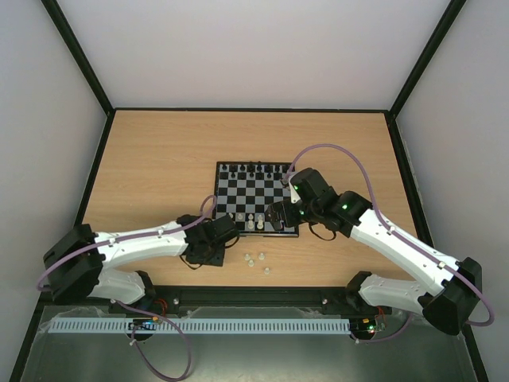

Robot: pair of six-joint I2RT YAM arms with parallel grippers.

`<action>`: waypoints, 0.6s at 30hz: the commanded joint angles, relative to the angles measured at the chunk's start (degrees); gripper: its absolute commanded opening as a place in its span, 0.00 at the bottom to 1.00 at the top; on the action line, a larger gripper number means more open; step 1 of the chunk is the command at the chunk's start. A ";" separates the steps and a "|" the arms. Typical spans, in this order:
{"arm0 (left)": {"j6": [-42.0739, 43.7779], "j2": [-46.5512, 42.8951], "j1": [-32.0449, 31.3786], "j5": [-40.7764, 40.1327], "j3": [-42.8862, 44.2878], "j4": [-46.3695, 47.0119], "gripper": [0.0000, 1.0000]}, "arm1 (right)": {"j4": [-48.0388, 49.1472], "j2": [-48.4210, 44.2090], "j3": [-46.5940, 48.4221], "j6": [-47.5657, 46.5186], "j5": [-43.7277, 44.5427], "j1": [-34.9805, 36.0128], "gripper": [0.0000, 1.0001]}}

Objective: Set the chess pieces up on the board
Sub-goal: Pick up the chess piece at the center of the board.

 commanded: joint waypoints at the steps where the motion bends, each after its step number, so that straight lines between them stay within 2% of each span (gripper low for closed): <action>1: -1.72 2.19 -1.12 0.61 -1.15 0.94 0.51 | -0.35 -0.02 -0.38 -0.34 0.08 0.57 0.99; 7: -2.03 2.77 -1.11 -1.03 -1.33 -0.11 0.49 | -0.35 -0.02 -0.44 -0.35 0.13 0.68 0.99; 13: -1.61 4.59 -0.97 -1.33 -1.44 0.32 0.33 | -0.29 -0.28 -0.51 -0.35 0.30 0.82 0.99; 18: -1.21 5.08 -0.82 -1.52 -1.31 0.22 0.27 | -0.35 -0.39 -0.54 -0.35 0.35 0.94 0.99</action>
